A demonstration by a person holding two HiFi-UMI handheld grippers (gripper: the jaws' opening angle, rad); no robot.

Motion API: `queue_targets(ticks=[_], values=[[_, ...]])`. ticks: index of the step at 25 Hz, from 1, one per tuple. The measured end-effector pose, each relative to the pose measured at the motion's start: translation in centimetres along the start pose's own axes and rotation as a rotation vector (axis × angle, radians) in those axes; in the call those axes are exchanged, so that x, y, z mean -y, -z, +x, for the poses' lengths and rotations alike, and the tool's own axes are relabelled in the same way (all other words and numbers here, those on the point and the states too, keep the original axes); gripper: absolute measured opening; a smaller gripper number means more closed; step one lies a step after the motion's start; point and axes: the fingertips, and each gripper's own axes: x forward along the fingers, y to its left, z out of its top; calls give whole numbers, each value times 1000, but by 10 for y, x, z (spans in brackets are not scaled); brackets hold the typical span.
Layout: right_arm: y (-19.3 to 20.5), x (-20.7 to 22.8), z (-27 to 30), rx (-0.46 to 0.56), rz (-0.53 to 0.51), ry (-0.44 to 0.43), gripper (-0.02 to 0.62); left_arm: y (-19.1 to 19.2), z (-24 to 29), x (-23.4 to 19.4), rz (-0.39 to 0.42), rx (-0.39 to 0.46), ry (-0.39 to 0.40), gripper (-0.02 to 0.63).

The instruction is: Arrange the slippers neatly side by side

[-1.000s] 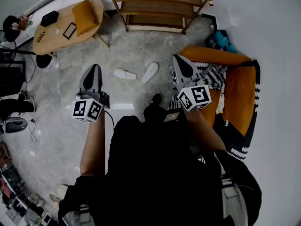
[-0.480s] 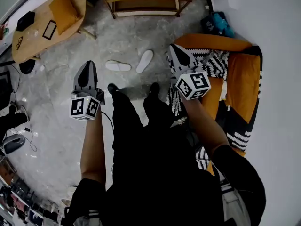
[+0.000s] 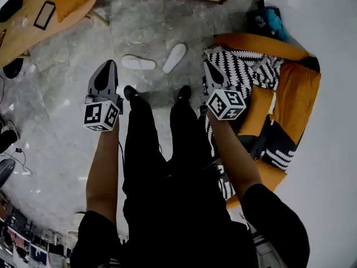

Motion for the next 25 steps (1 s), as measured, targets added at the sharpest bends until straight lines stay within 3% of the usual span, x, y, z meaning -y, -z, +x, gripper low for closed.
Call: queue_targets(ticks=[4,11,18,25], values=[[43,16,33,-62,125,6,32,45,7,-14,-2,-69,15,15],[133,93,110,-167,289,77,32,120,41,-16,15,-132,-1,15],[228,163,154,-235,412,236,32,208,86,-20,-3,-219,29,15],[323,176,188,-375,393,206,32,277,111,-17,-25,-319,79,15]])
